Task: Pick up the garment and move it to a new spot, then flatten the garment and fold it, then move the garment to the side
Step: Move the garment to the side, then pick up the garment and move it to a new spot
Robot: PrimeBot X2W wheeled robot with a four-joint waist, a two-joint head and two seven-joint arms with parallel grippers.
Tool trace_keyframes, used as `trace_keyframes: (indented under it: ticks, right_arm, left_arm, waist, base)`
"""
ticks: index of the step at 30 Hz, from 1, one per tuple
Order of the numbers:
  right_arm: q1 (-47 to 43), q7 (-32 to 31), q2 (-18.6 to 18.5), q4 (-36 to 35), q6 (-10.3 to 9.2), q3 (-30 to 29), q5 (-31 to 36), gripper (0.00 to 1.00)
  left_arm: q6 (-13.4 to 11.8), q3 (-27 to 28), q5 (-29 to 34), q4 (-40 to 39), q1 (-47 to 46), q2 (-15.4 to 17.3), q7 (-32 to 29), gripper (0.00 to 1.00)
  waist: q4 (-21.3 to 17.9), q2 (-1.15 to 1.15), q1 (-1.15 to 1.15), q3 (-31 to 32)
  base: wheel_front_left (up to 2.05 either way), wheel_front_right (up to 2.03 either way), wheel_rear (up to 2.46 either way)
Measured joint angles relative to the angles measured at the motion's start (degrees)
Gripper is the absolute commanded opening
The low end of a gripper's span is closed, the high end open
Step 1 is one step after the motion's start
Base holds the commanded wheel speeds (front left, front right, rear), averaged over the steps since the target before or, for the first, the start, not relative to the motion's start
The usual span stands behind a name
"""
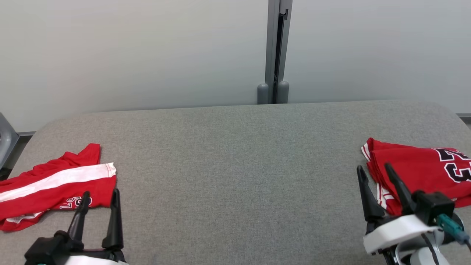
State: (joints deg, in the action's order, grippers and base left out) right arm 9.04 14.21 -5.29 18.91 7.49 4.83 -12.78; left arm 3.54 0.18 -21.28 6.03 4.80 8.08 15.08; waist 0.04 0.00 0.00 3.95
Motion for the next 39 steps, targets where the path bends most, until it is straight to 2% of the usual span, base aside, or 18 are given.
trace_keyframes:
  ticks: [6, 14, 39]
  right_arm:
    - [-4.63, 0.45, 1.02, -1.63, 0.0, -0.59, -0.15, 1.0]
    - [-5.85, 0.53, 1.57, -2.12, 0.0, -0.76, 1.53, 1.0]
    - [-5.79, 0.67, 2.05, -1.32, 0.0, -0.34, 2.74, 1.0]
  left_arm:
    - [1.0, -0.97, 2.23, 1.71, 0.82, -1.87, 0.0, 1.0]
    - [2.53, -0.86, 3.66, 3.35, 0.79, -3.03, 0.0, 1.0]
    - [3.75, -0.21, 4.65, 3.9, -0.04, -3.66, 0.0, 1.0]
  waist:
    - [0.32, 0.0, 0.0, 0.79]
    - [-0.42, 0.0, 0.0, 0.71]
    - [-0.95, 0.0, 0.0, -0.35]
  base:
    - [0.0, 0.0, 0.0]
    - [0.0, 0.0, 0.0]
    - [0.0, 0.0, 0.0]
